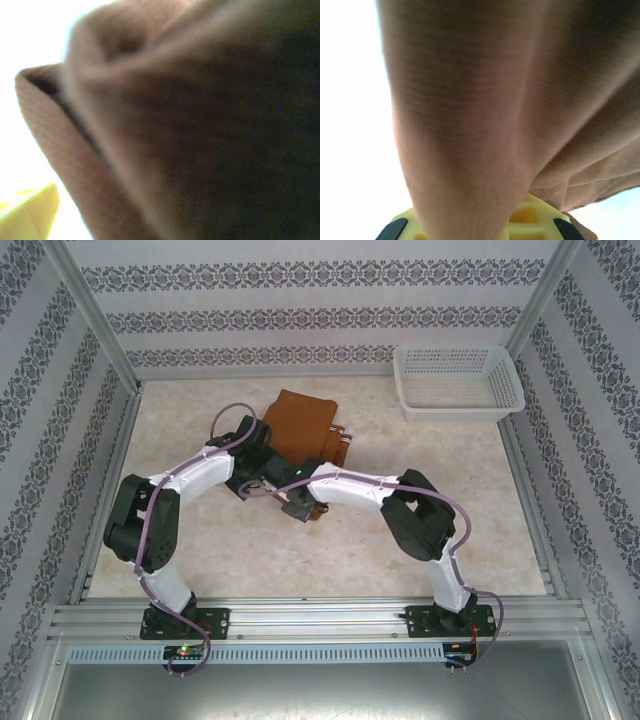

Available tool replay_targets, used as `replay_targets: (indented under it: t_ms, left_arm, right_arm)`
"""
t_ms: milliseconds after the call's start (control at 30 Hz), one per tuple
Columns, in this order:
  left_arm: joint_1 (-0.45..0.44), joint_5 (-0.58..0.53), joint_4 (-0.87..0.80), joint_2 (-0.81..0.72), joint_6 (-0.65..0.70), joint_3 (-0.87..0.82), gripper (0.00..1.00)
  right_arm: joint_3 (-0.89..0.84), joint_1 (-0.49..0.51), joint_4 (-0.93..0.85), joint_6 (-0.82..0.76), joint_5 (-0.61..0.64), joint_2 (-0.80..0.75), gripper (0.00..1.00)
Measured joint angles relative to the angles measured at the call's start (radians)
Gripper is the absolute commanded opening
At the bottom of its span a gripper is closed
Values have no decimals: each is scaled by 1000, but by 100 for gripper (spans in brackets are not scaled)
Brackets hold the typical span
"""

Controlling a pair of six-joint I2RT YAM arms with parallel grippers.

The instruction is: Roll up the long pants

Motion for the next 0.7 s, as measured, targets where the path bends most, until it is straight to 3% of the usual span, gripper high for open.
replay_targets:
  t_ms: [433, 700]
  left_arm:
    - [0, 0, -3, -3, 0, 9, 100]
    - [0, -26, -40, -30, 3, 9, 100]
  right_arm:
    - [169, -170, -232, 59, -653, 41, 0]
    - [200, -208, -283, 82, -896, 89, 0]
